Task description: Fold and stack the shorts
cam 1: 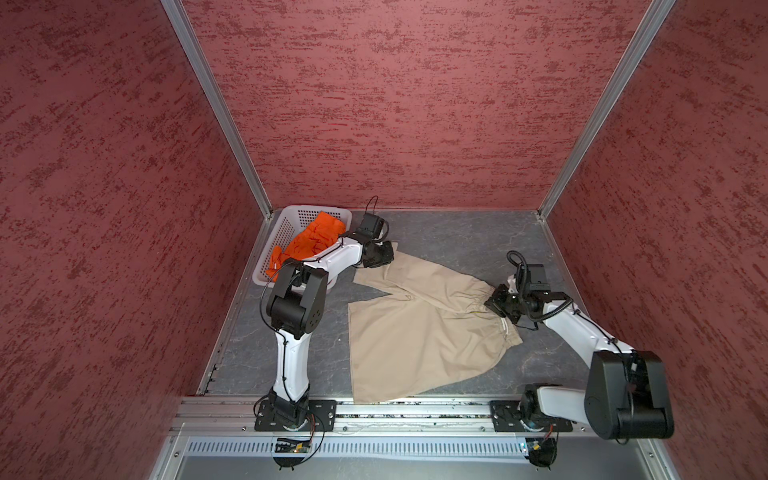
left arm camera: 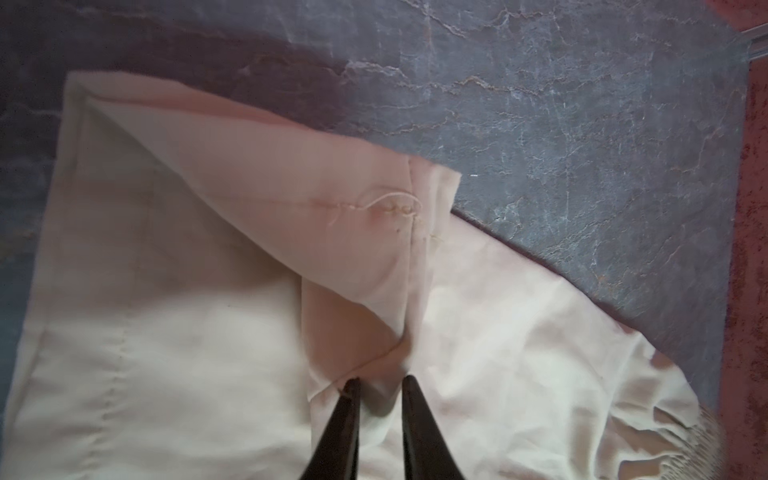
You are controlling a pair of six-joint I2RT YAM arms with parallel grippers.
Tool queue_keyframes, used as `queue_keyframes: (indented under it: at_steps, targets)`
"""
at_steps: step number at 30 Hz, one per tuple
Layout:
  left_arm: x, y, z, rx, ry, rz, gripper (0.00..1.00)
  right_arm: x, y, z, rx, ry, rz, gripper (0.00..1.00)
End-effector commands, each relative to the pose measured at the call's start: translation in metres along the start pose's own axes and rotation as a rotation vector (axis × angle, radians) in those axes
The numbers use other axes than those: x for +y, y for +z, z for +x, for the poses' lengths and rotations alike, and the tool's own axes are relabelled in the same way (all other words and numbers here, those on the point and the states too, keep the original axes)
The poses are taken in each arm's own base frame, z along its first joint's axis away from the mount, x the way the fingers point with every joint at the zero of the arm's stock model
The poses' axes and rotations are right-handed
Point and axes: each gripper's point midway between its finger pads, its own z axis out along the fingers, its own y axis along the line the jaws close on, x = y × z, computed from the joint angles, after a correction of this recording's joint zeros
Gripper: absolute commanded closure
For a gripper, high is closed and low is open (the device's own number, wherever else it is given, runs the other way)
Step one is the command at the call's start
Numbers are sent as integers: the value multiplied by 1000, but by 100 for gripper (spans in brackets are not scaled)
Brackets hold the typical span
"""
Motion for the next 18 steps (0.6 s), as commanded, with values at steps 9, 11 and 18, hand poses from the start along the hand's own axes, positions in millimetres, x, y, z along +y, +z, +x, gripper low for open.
queue_keyframes:
  at_steps: [9, 11, 18]
  targets:
    - [5, -19, -51, -111, -42, 48, 98, 78, -50, -63, -158, -45, -263, 100]
    - [4, -22, -63, -133, -61, 74, 99, 83, -52, -77, -176, -26, -299, 100]
    - [0, -23, -109, -215, -117, 193, 98, 84, -43, -141, -227, 81, -402, 100]
